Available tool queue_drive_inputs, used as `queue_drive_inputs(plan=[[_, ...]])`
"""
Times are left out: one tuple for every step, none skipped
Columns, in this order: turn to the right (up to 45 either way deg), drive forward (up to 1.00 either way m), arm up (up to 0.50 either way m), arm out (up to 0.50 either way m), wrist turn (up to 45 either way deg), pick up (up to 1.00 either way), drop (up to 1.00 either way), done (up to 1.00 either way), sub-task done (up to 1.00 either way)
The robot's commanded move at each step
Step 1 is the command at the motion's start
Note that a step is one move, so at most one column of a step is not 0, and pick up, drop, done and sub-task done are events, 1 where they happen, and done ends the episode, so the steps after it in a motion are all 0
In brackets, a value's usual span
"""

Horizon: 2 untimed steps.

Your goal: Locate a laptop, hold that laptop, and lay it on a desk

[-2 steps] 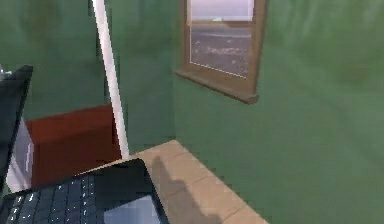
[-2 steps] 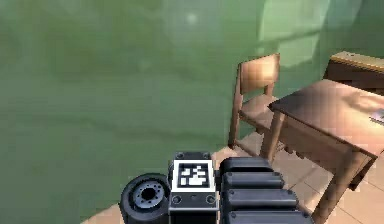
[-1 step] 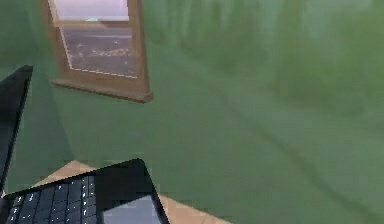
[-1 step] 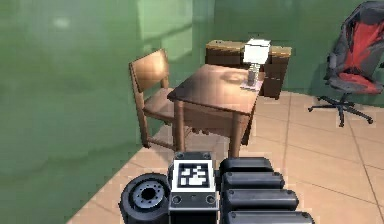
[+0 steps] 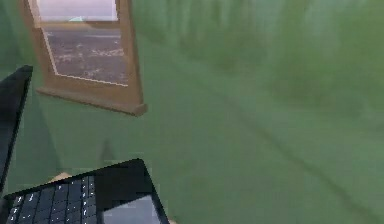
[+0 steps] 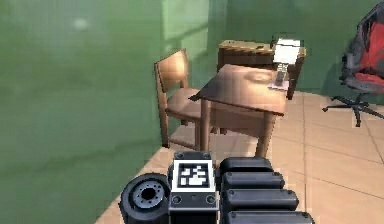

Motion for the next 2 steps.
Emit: queue_drive_inputs(plan=[[45.0,0.0,0.0,0.0,0.0,0.0,0.0,0.0,0.0],[45.0,0.0,0.0,0.0,0.0,0.0,0.0,0.0,0.0]])
